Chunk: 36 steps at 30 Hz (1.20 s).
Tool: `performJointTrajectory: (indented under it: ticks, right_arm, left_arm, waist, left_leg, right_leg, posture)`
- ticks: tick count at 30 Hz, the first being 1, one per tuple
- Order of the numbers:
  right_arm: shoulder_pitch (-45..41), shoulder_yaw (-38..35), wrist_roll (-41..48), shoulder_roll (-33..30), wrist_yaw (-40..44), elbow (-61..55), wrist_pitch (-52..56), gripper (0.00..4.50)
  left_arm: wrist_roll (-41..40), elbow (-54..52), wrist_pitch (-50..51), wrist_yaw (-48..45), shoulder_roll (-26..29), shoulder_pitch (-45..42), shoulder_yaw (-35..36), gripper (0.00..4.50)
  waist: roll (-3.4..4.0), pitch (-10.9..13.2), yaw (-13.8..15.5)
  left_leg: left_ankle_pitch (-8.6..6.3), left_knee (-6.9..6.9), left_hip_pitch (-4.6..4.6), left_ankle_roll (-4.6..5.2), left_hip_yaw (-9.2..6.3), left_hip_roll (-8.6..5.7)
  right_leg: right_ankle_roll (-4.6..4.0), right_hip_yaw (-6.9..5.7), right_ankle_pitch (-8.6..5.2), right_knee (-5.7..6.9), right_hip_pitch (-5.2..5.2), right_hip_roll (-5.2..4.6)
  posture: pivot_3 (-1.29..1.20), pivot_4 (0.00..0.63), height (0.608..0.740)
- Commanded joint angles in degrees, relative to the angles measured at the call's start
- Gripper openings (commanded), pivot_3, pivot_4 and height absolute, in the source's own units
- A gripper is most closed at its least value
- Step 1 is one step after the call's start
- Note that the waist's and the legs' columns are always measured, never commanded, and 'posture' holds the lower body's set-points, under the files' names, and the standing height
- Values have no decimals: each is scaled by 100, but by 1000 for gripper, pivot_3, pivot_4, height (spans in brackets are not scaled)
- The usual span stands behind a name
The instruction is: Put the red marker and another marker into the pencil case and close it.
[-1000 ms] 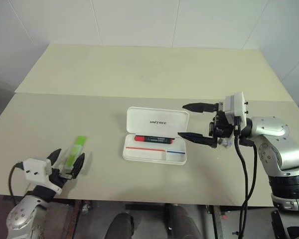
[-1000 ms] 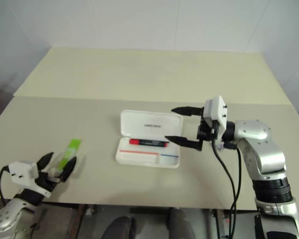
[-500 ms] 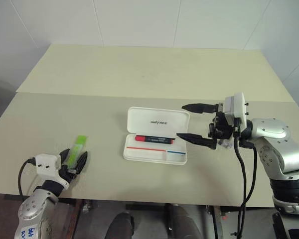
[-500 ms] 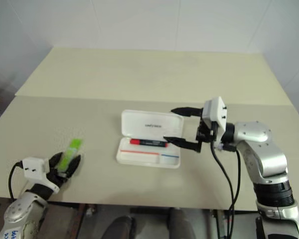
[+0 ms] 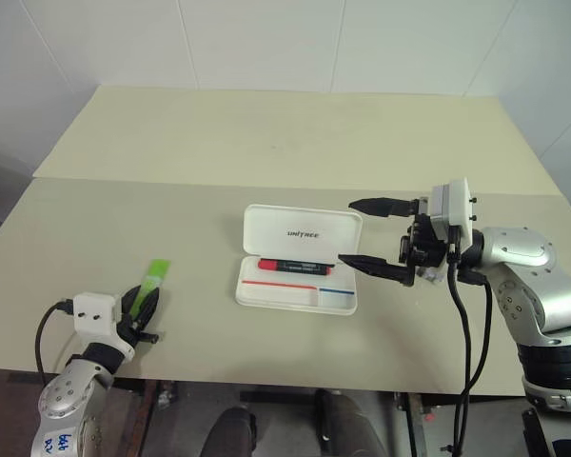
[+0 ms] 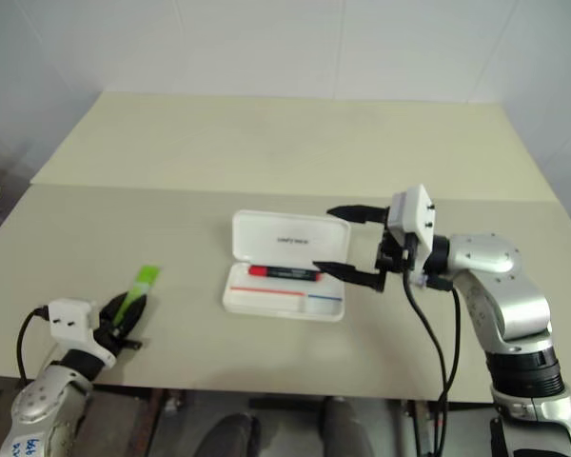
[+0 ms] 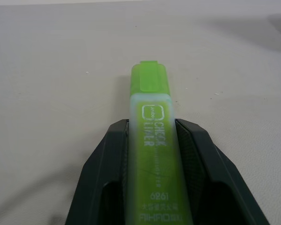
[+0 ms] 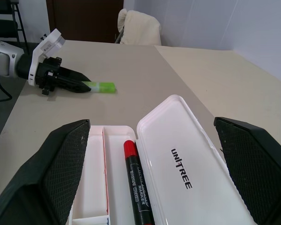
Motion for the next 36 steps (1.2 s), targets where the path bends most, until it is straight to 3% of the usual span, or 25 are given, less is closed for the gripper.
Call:
performJointTrajectory:
  ticks: [1,8,12,14,19,26,28,36]
  right_arm:
    - [-15,-215,52,-86,43,-39,-151,4500]
    - [14,-196,4,-75,80,103,-260,4500]
    - [80,-190,-23,-37,51,140,-316,4500]
    - [114,-185,-31,-17,18,134,-346,4500]
    - [274,-281,-71,-32,-135,111,-435,4500]
    - [640,-507,13,-199,-211,-154,-407,4500]
    - [909,-704,113,-395,-140,-393,-332,4500]
    - [1728,-989,202,-1041,25,-1416,-233,4500]
  left_arm:
    - [-432,-351,270,80,-46,-300,92,1041]
    - [-780,-1068,337,-206,283,-592,151,1041]
    - [-858,-1270,124,-909,789,-700,23,1041]
    - [-560,-1170,-288,-1323,1176,-762,-23,1041]
    - [-1113,-515,-551,-2461,1737,-1218,123,1041]
    - [-1614,200,-290,-4018,2356,-1965,-236,1041]
    - [-1478,502,-274,-4659,2559,-2377,-689,1041]
    - [-991,1552,-643,-5624,2301,-3570,-1784,1041]
  waist:
    - [-2,1,12]
    - [-3,1,-20]
    - [-3,1,-10]
    - [-3,2,-9]
    - [-2,2,2]
    - [2,5,-10]
    - [4,6,6]
    - [7,9,-16]
  left_leg:
    - [1,1,-2,1,-2,0]
    - [-4,-10,-10,-3,0,2]
    - [-7,-20,-19,-4,1,5]
    - [-7,-21,-24,-4,0,6]
    - [-6,-19,-24,-3,3,4]
    - [-8,-21,-31,0,4,4]
    - [-9,-21,-31,1,3,5]
    - [-9,-20,-35,2,2,4]
  right_leg:
    - [-1,-2,0,0,0,0]
    - [5,-1,5,-26,-3,-1]
    - [1,-3,3,-30,-17,2]
    - [0,-4,2,-32,-21,4]
    - [0,-3,2,-36,-19,1]
    - [1,-5,3,-43,-20,2]
    - [2,-5,3,-43,-21,2]
    - [4,-7,4,-44,-22,7]
  posture:
    - [0,150,740]
    - [0,150,740]
    - [0,150,740]
    - [0,150,740]
    - [0,150,740]
    - [0,150,740]
    - [0,150,740]
    - [0,150,740]
